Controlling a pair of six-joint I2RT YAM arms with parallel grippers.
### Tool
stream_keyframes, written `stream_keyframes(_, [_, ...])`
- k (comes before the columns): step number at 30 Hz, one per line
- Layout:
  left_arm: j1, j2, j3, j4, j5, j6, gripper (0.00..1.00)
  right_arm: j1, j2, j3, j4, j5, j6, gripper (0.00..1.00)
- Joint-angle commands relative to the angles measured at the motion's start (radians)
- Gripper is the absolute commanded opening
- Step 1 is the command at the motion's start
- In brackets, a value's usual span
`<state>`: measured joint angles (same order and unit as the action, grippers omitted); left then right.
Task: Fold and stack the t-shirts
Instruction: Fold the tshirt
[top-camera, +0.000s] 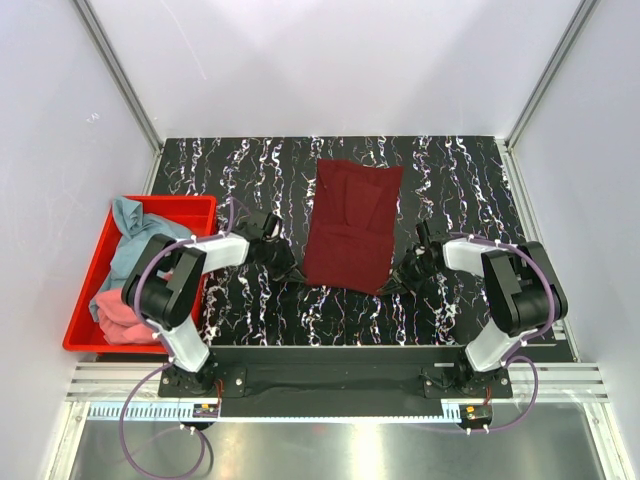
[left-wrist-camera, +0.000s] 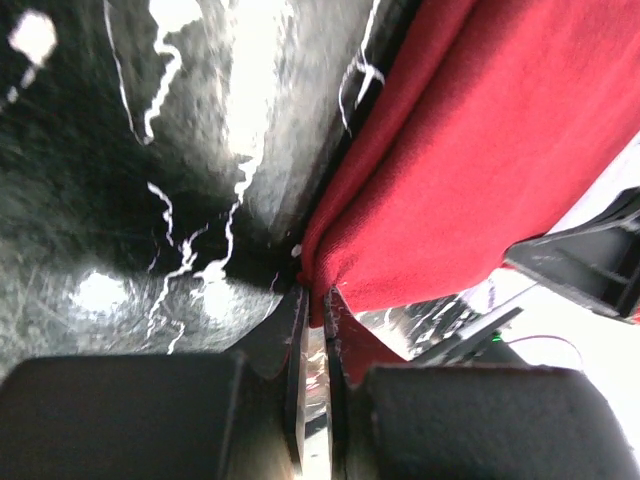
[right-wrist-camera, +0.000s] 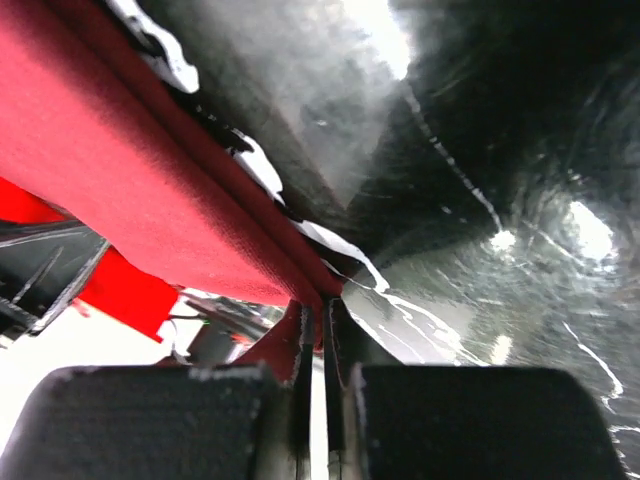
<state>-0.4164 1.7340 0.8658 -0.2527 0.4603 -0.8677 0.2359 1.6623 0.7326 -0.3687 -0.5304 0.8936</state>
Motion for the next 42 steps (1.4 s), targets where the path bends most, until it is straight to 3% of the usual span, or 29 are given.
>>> stream_keyframes(1, [-0.031, -0.082, -0.053, -0.052, -0.054, 0.087, 0.00, 0.025, -0.030, 0.024, -0.099, 0.149, -0.119, 0.00])
stream_keyframes(7, [-0.166, -0.293, -0.134, -0.106, -0.143, 0.062, 0.00, 0.106, -0.229, -0.025, -0.211, 0.153, -0.145, 0.00])
stream_keyframes(12, [-0.301, -0.493, -0.243, -0.143, -0.225, -0.072, 0.00, 0.210, -0.450, -0.105, -0.280, 0.144, -0.073, 0.00])
stream_keyframes(17, [-0.335, -0.697, -0.275, -0.221, -0.244, -0.143, 0.00, 0.250, -0.656, -0.134, -0.397, 0.141, -0.039, 0.00])
stream_keyframes(20, [-0.335, -0.757, -0.220, -0.339, -0.288, -0.133, 0.00, 0.249, -0.688, -0.066, -0.456, 0.161, -0.060, 0.00])
stream_keyframes(29, [-0.208, -0.581, 0.109, -0.459, -0.281, 0.030, 0.01, 0.158, -0.413, 0.261, -0.490, 0.162, -0.217, 0.00])
stream_keyframes(33, [-0.090, -0.450, 0.238, -0.453, -0.213, 0.108, 0.01, 0.070, -0.259, 0.419, -0.493, 0.113, -0.291, 0.00])
stream_keyframes(42, [-0.006, -0.101, 0.593, -0.491, -0.126, 0.229, 0.03, -0.009, 0.042, 0.770, -0.573, 0.060, -0.384, 0.00])
